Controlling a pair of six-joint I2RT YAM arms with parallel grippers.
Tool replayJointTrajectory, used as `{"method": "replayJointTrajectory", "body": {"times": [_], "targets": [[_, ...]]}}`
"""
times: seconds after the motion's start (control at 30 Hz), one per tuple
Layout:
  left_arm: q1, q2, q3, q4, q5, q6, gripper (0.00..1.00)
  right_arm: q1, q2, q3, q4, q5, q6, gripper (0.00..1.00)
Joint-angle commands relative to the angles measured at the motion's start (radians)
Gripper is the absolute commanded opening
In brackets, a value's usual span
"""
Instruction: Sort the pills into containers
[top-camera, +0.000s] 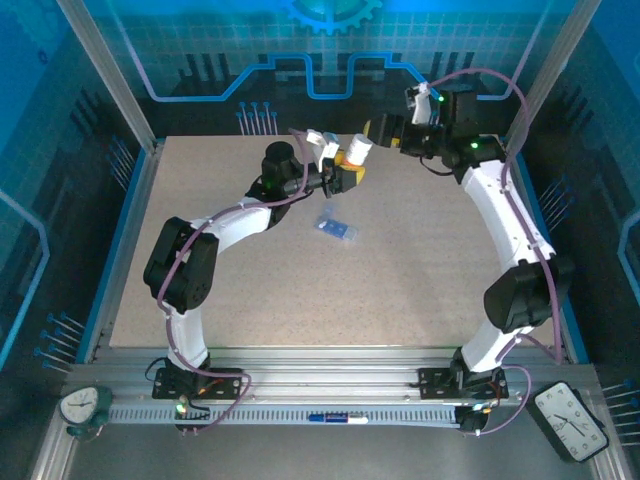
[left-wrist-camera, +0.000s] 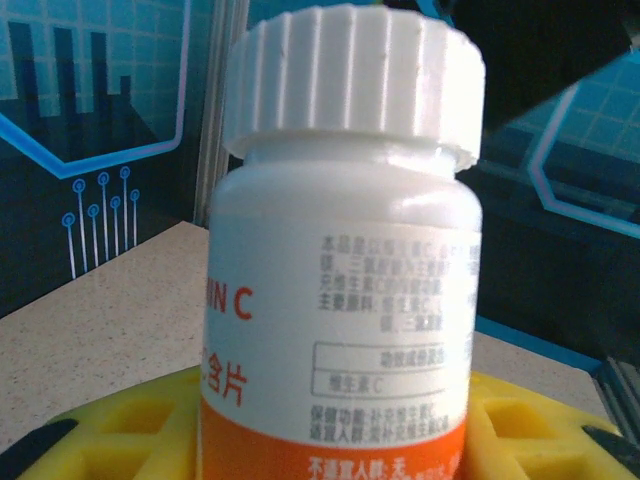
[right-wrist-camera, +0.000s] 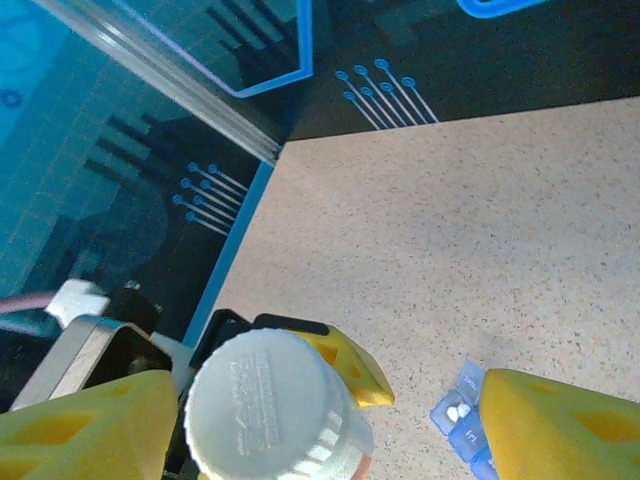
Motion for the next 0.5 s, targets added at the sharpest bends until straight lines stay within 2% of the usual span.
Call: {"method": "replayJointTrajectory", "body": {"times": [0.0, 0.27, 0.47], "targets": [[0.006, -0.02, 0.045, 0.058, 0.067, -0.035, 0.0, -0.005, 0.055, 0.111, -0.088, -0.124, -0.139, 0.79], [0.006, -0.01, 0.057, 0.056, 0.094, -0.063, 0.0, 0.027, 0.158, 0.282, -0.247, -0.143, -0.254, 0.78], [0.006, -0.01, 0.062, 0.05, 0.093, -0.062, 0.0, 0.049, 0.161, 0.283, -0.266, -0.131, -0.271, 0.71]]}}
